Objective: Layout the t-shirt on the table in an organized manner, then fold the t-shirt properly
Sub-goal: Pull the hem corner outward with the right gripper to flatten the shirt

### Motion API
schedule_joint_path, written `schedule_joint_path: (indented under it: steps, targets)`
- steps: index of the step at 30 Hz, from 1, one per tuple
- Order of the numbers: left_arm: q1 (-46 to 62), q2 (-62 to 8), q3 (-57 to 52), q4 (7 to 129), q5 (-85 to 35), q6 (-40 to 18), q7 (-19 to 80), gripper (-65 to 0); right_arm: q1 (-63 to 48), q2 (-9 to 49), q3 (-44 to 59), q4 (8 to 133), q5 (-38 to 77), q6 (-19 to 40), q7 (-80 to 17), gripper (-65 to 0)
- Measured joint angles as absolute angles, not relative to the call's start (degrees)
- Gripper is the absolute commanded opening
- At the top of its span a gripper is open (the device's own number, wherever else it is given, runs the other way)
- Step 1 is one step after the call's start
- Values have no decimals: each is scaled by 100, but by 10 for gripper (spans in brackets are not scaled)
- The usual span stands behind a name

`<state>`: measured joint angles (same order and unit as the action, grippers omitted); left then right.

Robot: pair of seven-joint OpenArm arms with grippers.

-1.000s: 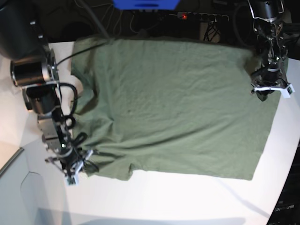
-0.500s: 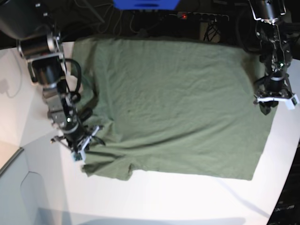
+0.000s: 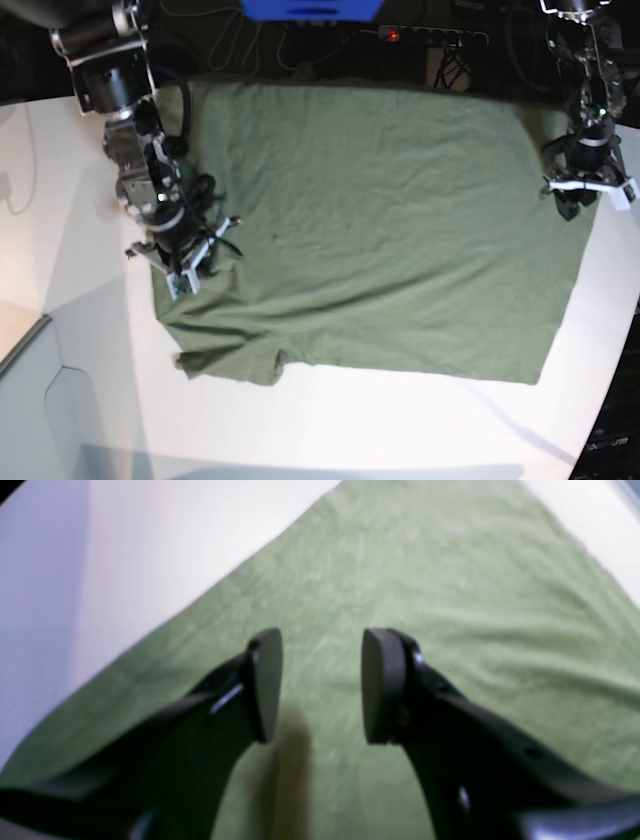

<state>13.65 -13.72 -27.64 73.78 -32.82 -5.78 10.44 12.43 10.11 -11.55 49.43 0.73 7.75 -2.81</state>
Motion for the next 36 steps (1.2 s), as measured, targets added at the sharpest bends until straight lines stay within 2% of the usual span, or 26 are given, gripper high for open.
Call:
schedule_joint_path:
  steps: [4, 10, 14, 24, 30, 33, 36]
  targets:
    - [1658, -1396, -2768, 7437, -3284, -576, 1026, -395, 2119, 1015, -1153, 3701, 95, 781, -43, -625]
    - [1855, -1382, -2764, 7413, -3280, -582, 1044, -394, 3249, 1081, -1151, 1667, 91, 808, 1068, -625]
    - [1855, -1350, -2740, 7395, -3277, -580, 1046, -394, 3747, 1140, -1151, 1017, 30, 801, 1173, -623]
    - [1262, -1142, -2432, 6790, -3260, -589, 1046, -394, 4254, 1160, -1153, 1039, 25, 781, 1341, -623]
    - [1028, -1208, -2265, 6410, -3262, -624, 784, -394, 3872, 1275, -1151, 1074, 23, 788, 1288, -625]
    - [939, -1216, -2259, 6296, -3260, -626, 753, -394, 3332, 1343, -1146, 1671, 34, 775, 1339, -625]
    - [917, -1256, -2241, 6235, -3271, -674, 733, -394, 2436, 1326, -735, 2899, -5, 786, 1282, -625]
